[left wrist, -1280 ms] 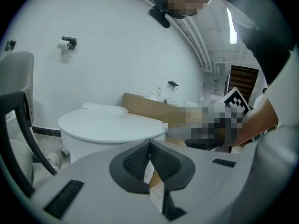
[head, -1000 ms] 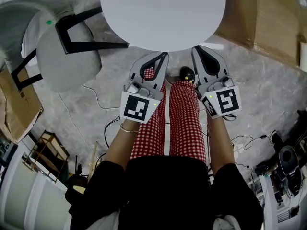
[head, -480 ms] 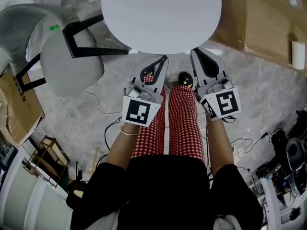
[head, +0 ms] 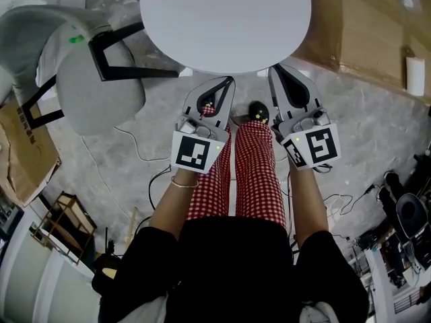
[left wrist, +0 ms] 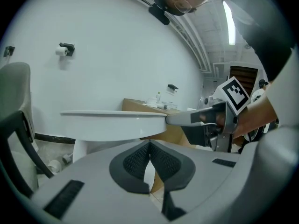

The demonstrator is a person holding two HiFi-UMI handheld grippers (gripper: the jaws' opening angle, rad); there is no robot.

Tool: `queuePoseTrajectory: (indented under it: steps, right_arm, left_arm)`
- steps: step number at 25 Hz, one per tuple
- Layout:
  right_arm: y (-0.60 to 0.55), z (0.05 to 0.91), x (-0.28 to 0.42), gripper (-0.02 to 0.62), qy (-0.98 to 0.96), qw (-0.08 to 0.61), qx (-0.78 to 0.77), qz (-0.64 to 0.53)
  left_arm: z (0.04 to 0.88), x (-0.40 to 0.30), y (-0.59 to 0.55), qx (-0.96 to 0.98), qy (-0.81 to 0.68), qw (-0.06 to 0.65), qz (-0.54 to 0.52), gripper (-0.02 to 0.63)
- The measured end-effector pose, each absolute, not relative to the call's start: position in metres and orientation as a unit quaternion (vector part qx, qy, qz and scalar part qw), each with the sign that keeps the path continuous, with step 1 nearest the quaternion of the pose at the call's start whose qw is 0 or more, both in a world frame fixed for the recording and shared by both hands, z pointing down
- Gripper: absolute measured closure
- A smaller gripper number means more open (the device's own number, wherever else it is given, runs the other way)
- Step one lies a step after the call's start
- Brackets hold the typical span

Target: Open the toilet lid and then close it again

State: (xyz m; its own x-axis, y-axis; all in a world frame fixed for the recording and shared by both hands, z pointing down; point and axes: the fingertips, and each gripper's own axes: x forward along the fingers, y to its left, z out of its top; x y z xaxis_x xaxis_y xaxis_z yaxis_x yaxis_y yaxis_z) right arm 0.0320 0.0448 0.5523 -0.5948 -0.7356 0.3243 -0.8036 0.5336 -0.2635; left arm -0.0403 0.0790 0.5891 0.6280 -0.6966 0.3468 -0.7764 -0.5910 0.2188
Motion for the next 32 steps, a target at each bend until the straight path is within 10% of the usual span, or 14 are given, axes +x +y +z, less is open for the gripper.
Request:
queuePoseTrajectory:
  steps: [32]
  right_arm:
    - [0.032,0.518,0.034,0.575,-0.873,0.041,0.454,0.171]
  left_arm:
    - [0.555,-0.044,0.053,0.891,-0.404,0.190,0.087,0.603]
